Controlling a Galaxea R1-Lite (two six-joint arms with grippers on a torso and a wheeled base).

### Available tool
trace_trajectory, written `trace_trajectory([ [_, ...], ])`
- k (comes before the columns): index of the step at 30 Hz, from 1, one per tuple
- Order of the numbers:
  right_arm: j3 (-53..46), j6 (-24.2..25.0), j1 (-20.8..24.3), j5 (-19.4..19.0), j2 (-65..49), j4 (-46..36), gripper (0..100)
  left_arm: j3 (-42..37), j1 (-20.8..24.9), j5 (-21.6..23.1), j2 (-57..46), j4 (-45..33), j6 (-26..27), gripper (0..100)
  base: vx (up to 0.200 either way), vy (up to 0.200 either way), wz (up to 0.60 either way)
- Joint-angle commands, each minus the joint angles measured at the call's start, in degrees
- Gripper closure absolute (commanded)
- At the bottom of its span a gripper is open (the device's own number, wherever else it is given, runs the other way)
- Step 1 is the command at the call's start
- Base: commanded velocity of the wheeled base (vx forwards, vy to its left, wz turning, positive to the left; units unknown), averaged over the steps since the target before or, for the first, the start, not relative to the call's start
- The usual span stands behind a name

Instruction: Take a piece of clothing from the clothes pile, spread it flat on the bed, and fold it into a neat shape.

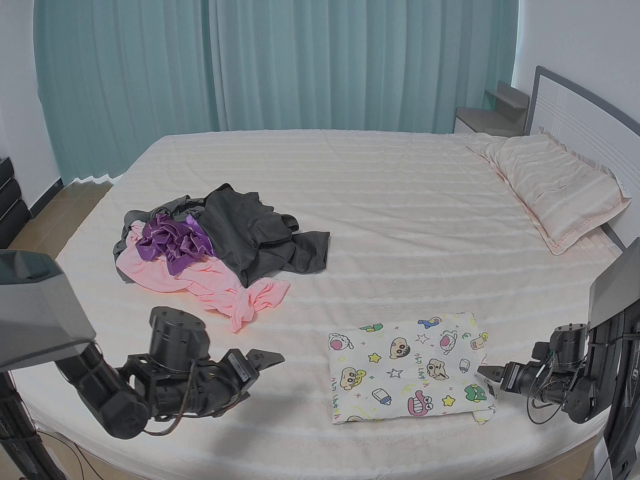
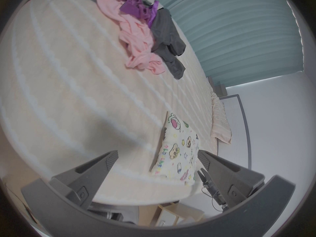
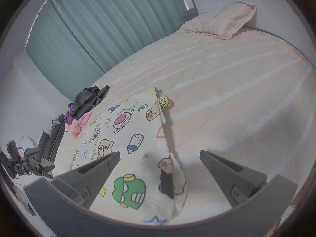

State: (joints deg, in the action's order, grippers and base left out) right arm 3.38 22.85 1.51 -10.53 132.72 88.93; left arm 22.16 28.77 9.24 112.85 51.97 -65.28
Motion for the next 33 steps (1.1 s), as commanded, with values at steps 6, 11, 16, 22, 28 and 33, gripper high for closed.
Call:
trace_trajectory([
  [6, 5.3, 6.4, 4.0, -0.1, 4.4, 0.8, 0, 9.5, 5.6, -5.7, 9.1, -0.2, -0.5, 0, 0.0, 0.0, 0.0],
  [11, 4.6, 9.4, 5.1, 0.2, 2.7, 0.9, 0, 9.3, 6.2, -6.7, 9.0, -0.5, -2.0, 0, 0.0, -0.04, 0.0],
  [16, 4.5, 9.4, 5.0, 0.2, 2.3, 0.9, 0, 9.4, 7.7, -7.0, 7.8, -0.5, -4.2, 0, 0.0, -0.2, 0.0],
  [22, 4.6, 9.3, 5.0, 0.2, 1.7, 0.9, 0, 9.0, 8.2, -6.9, 7.8, -0.6, -4.4, 0, 0.0, -0.2, 0.0],
  [28, 4.8, 9.3, 5.1, 0.1, 0.8, 0.8, 0, 9.2, 9.6, -7.0, 8.3, -0.4, -4.3, 0, 0.0, -0.167, 0.0],
  [33, 5.8, 9.2, 6.5, -0.2, 2.0, 0.8, 0, 10.3, 9.0, -7.4, 10.4, -0.2, -2.4, 0, 0.0, 0.0, 0.0],
])
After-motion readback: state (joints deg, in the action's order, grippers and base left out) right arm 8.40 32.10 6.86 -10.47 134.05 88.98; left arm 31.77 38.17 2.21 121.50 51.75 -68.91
